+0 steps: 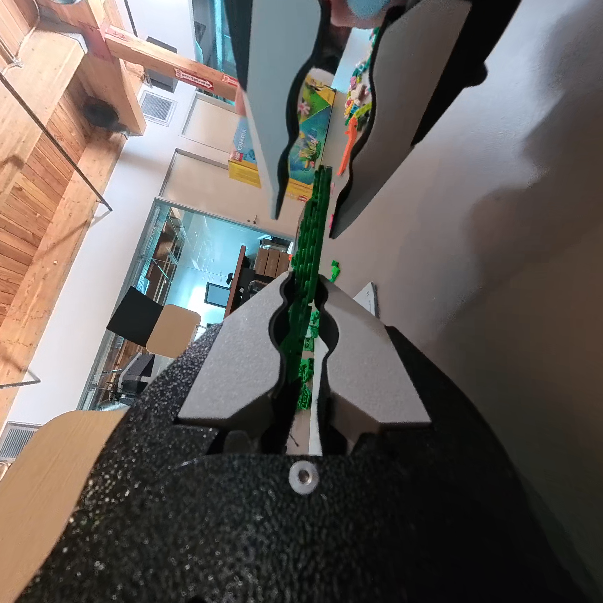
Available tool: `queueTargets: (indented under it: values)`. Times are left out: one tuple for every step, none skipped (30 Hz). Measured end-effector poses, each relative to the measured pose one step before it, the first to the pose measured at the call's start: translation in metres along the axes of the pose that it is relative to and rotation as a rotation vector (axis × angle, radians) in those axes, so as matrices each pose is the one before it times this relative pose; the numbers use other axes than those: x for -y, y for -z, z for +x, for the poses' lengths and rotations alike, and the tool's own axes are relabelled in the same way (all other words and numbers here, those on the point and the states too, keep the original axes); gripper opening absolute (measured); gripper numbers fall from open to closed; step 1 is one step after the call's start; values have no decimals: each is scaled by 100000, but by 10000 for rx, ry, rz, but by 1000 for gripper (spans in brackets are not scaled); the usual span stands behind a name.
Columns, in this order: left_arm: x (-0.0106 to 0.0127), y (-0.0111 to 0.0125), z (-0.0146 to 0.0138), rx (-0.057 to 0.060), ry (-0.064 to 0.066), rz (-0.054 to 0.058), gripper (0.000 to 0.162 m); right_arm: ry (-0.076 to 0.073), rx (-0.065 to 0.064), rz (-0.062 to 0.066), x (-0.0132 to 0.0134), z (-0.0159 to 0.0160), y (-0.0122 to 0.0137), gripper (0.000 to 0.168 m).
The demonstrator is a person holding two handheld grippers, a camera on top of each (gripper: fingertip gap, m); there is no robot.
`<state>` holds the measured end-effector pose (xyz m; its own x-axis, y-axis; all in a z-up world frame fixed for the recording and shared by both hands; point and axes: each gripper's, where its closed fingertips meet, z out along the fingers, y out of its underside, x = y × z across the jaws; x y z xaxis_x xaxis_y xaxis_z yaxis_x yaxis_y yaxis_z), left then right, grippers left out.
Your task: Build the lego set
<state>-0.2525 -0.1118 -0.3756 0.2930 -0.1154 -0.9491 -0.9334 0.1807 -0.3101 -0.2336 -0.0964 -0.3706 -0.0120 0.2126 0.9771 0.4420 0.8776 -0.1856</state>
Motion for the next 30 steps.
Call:
queueTargets:
  values:
    - [15, 27, -162, 69, 83, 36, 10, -226, -12, 37, -49, 196, 72, 34]
    - [6, 29, -129, 51, 100, 35, 10, -159, -38, 43, -115, 183, 85, 34]
    - [7, 14, -119, 40, 138, 51, 9, -181, -28, 114, -45, 156, 130, 34]
    - [9, 51, -202, 70, 138, 71, 10, -263, -39, 221, 62, 245, 198, 34]
    - [18, 56, -259, 104, 149, 84, 10, -383, 34, 412, 288, 240, 292, 34]
    - [39, 53, -218, 52, 241, 127, 9, -556, 10, 507, 431, 385, 369, 34]
    - [71, 77, -268, 75, 238, 163, 9, -779, -123, 519, 481, 736, 410, 36]
    - [103, 110, -405, 165, 204, 198, 9, -930, -127, 577, 666, 883, 435, 39]
    - [196, 126, -391, 121, 307, 268, 10, -917, 27, 575, 764, 670, 396, 44]
    - [383, 164, -227, -30, 494, 405, 10, -725, 136, 452, 639, 384, 329, 48]
    - [326, 147, -139, -109, 571, 386, 10, -461, 135, 379, 557, 192, 280, 51]
    - [231, 140, -270, -26, 505, 330, 10, -215, 184, 287, 444, -69, 210, 52]
    - [406, 180, -200, -79, 448, 425, 10, -133, 332, 163, 295, -412, 112, 52]
    - [568, 200, 11, -219, 521, 517, 10, -185, 314, 87, 191, -459, -31, 53]
    - [443, 142, 88, -226, 502, 394, 10, -205, 319, 145, 288, -513, -97, 52]
    - [206, 83, 44, -137, 320, 190, 10, -180, 258, 168, 347, -455, -125, 52]
    - [253, 77, 77, -114, 185, 187, 10, -98, 146, 124, 270, -304, -131, 50]
    - [374, 83, 169, -152, 175, 258, 9, -17, 129, 79, 195, -289, -94, 47]
    - [333, 57, 270, -201, 163, 207, 10, -13, 114, 62, 161, -238, -52, 44]
    - [260, 32, 319, -231, 151, 155, 10, -46, 71, 57, 145, -129, -35, 42]
    - [254, 37, 285, -206, 146, 148, 10, -68, 89, 81, 166, -123, 3, 39]
    - [326, 42, 253, -199, 179, 193, 10, -81, 91, 84, 158, -102, 45, 37]
    - [289, 52, 202, -181, 192, 185, 10, -68, 53, 81, 148, -33, 59, 34]
    - [285, 69, 202, -179, 183, 174, 9, -58, 48, 90, 153, -8, 85, 29]
    - [401, 85, 235, -211, 207, 259, 10, -89, 64, 98, 182, -6, 103, 25]
    - [418, 76, 227, -193, 228, 266, 10, -141, 101, 118, 220, -55, 104, 22]
    - [292, 56, 207, -184, 199, 188, 10, -163, 115, 151, 278, -66, 105, 20]
    - [184, 30, 182, -164, 174, 119, 9, -140, 164, 127, 222, -157, 74, 20]
    - [160, 12, 198, -169, 190, 114, 10, -113, 143, 98, 159, -164, 30, 19]
    - [106, 7, 130, -126, 151, 70, 10, -84, 107, 79, 125, -138, -3, 19]
